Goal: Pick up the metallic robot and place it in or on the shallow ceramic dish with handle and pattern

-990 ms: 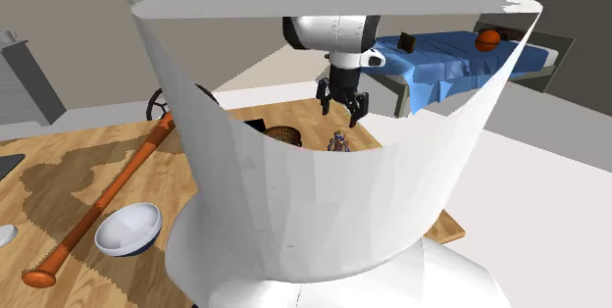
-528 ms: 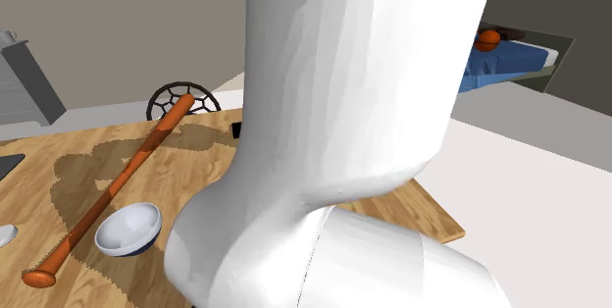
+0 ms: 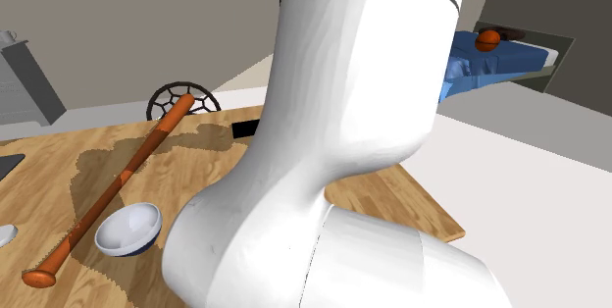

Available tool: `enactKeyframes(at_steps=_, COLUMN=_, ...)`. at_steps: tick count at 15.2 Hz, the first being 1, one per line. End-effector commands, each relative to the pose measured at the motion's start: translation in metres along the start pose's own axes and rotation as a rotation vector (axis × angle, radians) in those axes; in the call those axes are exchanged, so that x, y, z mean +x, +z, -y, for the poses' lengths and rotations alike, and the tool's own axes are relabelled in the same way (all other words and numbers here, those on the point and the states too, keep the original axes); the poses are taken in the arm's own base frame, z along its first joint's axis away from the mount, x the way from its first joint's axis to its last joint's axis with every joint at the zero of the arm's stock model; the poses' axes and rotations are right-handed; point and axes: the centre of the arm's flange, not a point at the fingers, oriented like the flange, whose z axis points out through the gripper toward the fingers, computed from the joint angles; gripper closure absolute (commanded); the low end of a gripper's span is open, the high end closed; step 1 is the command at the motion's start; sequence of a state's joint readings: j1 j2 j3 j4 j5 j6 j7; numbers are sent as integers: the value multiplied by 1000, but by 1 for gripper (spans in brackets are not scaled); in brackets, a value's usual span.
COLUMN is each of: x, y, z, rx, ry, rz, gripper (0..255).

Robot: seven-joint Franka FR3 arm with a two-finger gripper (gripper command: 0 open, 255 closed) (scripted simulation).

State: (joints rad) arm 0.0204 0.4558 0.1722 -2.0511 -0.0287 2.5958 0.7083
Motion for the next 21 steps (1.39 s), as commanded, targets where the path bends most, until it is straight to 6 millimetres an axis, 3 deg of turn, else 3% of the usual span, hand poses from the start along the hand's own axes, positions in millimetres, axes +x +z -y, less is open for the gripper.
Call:
enactKeyframes(at_steps=1, x=0, y=10, z=0, rx=0, ry=0, rz=0, gripper=0)
enactKeyframes(at_steps=3, x=0, y=24, z=0, rx=0, ry=0, rz=0, gripper=0)
enactKeyframes(at_steps=11, x=0, y=24, z=0, rx=0, ry=0, rz=0, gripper=0)
enactKeyframes(at_steps=12, x=0, y=24, z=0, rx=0, ry=0, rz=0, gripper=255)
enactKeyframes(at_steps=21, x=0, y=24, z=0, rx=0, ry=0, rz=0, gripper=255)
